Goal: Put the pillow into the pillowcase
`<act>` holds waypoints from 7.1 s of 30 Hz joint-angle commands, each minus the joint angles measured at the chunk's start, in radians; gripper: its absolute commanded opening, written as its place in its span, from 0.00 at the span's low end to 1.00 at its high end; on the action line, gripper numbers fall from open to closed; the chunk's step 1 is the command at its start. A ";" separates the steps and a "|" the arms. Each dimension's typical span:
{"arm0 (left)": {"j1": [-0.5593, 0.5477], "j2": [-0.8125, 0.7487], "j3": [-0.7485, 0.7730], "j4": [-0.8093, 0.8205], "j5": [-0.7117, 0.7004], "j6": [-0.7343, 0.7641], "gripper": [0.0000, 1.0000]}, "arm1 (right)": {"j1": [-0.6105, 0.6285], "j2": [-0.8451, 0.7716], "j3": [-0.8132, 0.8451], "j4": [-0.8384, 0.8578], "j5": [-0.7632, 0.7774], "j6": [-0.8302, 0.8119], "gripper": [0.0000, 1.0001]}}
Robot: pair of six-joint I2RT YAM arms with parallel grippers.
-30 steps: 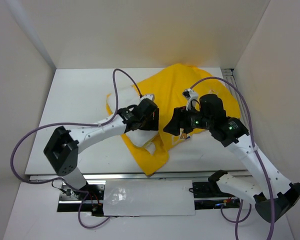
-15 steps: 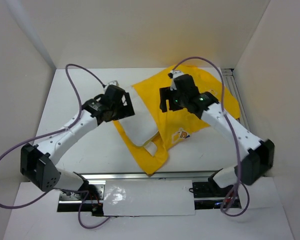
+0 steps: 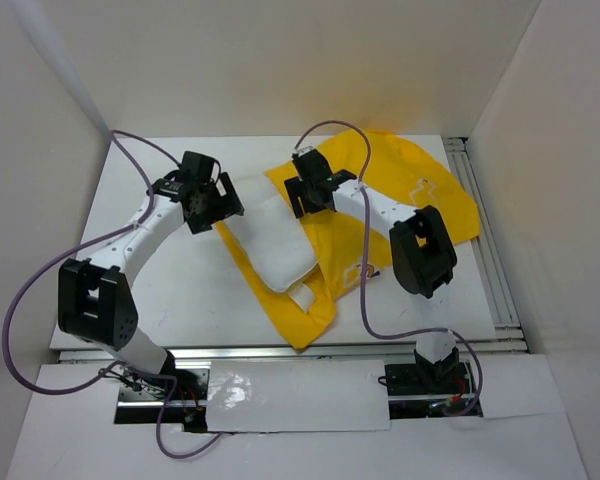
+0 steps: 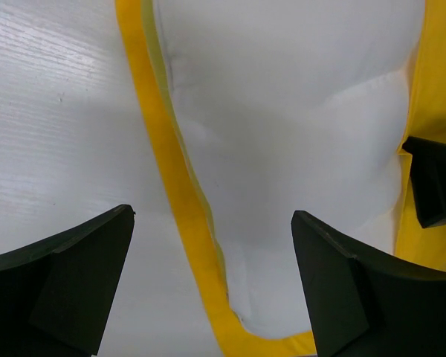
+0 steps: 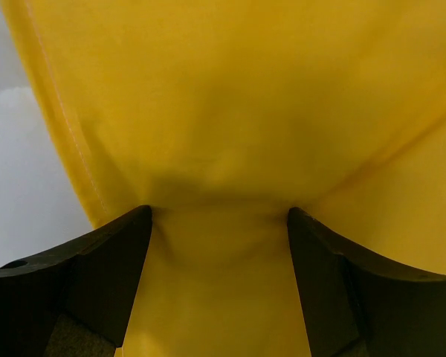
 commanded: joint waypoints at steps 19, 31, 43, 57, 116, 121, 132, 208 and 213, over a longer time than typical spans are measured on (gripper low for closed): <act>0.073 -0.205 -0.284 0.071 0.079 0.032 1.00 | 0.275 -0.376 -0.341 -0.003 0.103 0.260 0.82; 0.073 -0.196 -0.402 0.142 0.137 0.023 1.00 | 0.286 -0.099 0.086 0.009 0.069 0.047 0.85; 0.032 -0.101 -0.402 0.206 0.163 0.060 0.00 | 0.267 0.210 0.406 -0.145 0.241 -0.048 0.74; 0.023 -0.188 -0.440 0.254 0.147 0.078 0.00 | 0.249 0.198 0.381 -0.100 0.401 -0.030 0.00; -0.293 -0.704 -0.603 0.265 -0.189 0.046 1.00 | 0.155 -0.286 0.088 0.132 -0.552 0.297 0.94; -0.385 -0.692 -0.582 0.313 -0.141 0.179 0.98 | -0.024 -0.480 -0.228 0.177 -0.515 0.346 0.95; -0.827 -0.097 -0.258 0.292 -0.464 0.434 1.00 | -0.481 -0.762 -0.772 0.103 -0.664 0.351 0.95; -0.646 -0.260 -0.236 -0.007 -0.483 -0.151 0.98 | -0.040 -1.042 -0.617 -0.166 -0.341 0.251 0.89; -0.542 -0.328 -0.314 -0.094 -0.428 -0.277 0.99 | -0.073 -0.751 -0.489 0.038 -0.127 0.210 1.00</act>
